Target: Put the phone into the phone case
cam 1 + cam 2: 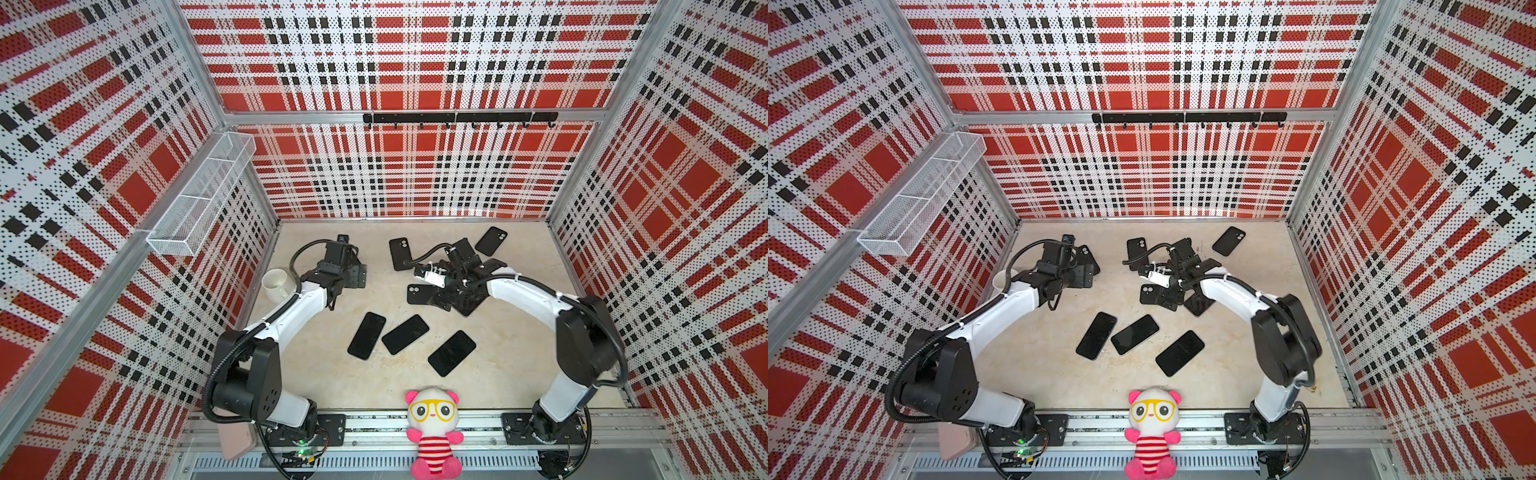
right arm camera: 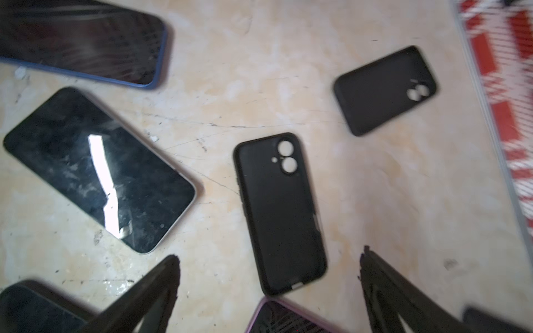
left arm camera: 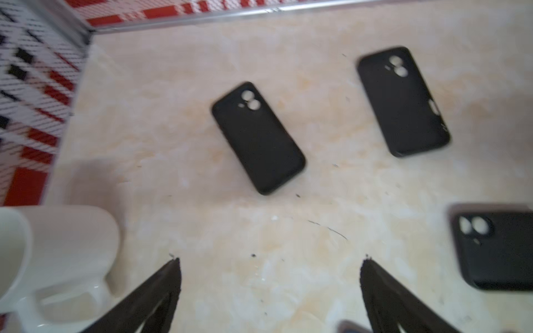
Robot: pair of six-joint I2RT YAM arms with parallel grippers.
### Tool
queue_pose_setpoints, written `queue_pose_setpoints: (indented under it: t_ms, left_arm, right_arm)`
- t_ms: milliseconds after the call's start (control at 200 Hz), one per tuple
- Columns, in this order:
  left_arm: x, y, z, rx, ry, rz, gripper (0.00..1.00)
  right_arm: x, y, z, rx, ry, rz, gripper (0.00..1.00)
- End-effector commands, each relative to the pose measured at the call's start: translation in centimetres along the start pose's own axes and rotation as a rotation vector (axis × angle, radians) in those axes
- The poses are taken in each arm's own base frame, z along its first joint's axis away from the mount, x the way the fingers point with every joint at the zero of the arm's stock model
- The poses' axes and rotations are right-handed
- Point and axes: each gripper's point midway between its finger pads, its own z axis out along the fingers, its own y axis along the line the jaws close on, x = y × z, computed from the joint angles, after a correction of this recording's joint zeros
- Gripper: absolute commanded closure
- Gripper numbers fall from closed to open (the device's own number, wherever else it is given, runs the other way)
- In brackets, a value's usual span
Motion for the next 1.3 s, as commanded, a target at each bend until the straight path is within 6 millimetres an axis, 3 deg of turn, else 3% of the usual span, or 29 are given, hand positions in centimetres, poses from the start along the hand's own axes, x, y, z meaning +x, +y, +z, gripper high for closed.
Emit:
queue_pose_setpoints:
  t_ms: [0, 115, 210, 431, 787, 1298]
  left_arm:
    - [3.7, -2.5, -0.7, 0.097, 0.164, 0.084, 0.02]
    - [5.9, -4.3, -1.1, 0.122, 0.25, 0.164, 0.02]
    - [7.5, -4.9, -0.8, 0.135, 0.311, 0.21, 0.02]
    - [10.5, -7.2, -0.5, 0.235, 0.409, 0.318, 0.02]
    - [15.1, -8.5, 0.5, 0.237, 0.524, 0.394, 0.02]
    - [15.0, -8.9, 2.3, 0.232, 0.54, 0.428, 0.02]
  right_arm:
    - [-1.5, -3.6, -3.8, 0.224, -0.091, 0.322, 0.0]
    - [0.2, -4.6, -6.9, 0.292, -0.11, 0.566, 0.0]
    - [2.0, -4.1, -8.5, 0.301, -0.131, 0.678, 0.0]
    - [5.6, -1.8, -10.1, 0.305, -0.088, 0.826, 0.0]
    - [7.7, -1.3, -9.6, 0.315, -0.02, 0.88, 0.0]
    - [9.2, -0.9, -8.1, 0.311, 0.043, 0.856, 0.0]
